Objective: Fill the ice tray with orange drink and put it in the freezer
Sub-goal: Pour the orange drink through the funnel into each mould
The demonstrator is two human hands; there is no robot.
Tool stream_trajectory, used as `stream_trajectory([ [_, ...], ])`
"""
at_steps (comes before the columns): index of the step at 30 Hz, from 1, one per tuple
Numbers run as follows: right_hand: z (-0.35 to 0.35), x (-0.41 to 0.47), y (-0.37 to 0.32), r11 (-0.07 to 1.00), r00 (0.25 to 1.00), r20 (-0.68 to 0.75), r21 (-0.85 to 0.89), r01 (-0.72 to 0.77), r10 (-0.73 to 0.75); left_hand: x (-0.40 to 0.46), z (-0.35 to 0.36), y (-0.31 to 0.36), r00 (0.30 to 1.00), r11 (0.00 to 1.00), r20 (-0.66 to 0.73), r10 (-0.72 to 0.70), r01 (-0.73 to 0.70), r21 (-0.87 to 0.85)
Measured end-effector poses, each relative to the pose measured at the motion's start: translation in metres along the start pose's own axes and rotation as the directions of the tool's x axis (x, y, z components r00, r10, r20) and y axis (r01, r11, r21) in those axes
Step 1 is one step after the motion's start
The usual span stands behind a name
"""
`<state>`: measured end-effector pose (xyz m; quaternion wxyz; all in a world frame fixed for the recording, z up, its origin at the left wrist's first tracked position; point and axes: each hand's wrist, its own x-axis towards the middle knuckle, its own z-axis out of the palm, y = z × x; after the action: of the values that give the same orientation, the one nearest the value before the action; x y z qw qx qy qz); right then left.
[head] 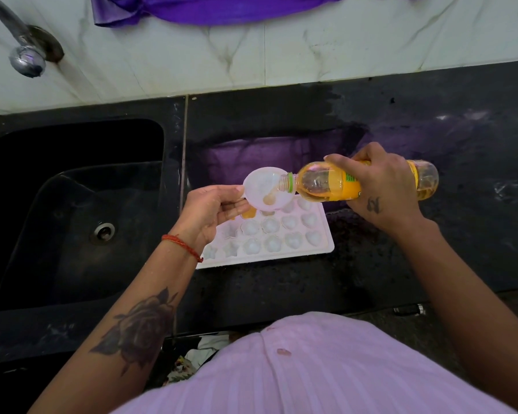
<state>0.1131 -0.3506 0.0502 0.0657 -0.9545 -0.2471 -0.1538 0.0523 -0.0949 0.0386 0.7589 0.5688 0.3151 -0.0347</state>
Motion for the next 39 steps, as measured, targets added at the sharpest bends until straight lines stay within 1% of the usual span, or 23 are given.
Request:
stream_trajectory([
  [4, 0.001, 0.001, 0.000, 1.000, 1.000, 0.012, 0.016, -0.011, 0.010, 0.000, 0.000, 0.001, 1.000, 1.000, -0.009, -0.004, 0.004, 0.003],
  [9, -0.001, 0.001, -0.001, 0.997, 0.999, 0.024, 0.076, -0.034, 0.032, 0.001, 0.000, 0.002, 1.000, 1.000, 0.008, 0.003, -0.003, 0.001],
  [13, -0.003, -0.001, 0.001, 0.985, 0.996, 0.050, 0.148, -0.084, 0.077, 0.001, 0.001, 0.003, 1.000, 1.000, 0.018, 0.006, -0.006, -0.016],
  [16, -0.004, -0.003, 0.005, 0.979, 0.992, 0.059, 0.167, -0.120, 0.112, 0.001, 0.007, 0.004, 0.999, 1.000, 0.034, 0.008, -0.007, -0.023],
  [22, -0.006, -0.008, 0.014, 0.987, 0.994, 0.022, 0.118, -0.113, 0.112, 0.003, 0.019, 0.001, 0.999, 1.000, 0.048, -0.003, 0.003, -0.010],
  [29, -0.004, -0.012, 0.022, 0.995, 0.995, 0.021, 0.034, -0.094, 0.093, 0.007, 0.026, -0.001, 0.999, 1.000, 0.039, -0.005, 0.005, 0.011],
  [39, -0.003, -0.011, 0.027, 0.997, 0.997, -0.005, 0.002, -0.074, 0.074, 0.009, 0.028, -0.002, 0.999, 1.000, 0.042, 0.001, -0.002, 0.022],
])
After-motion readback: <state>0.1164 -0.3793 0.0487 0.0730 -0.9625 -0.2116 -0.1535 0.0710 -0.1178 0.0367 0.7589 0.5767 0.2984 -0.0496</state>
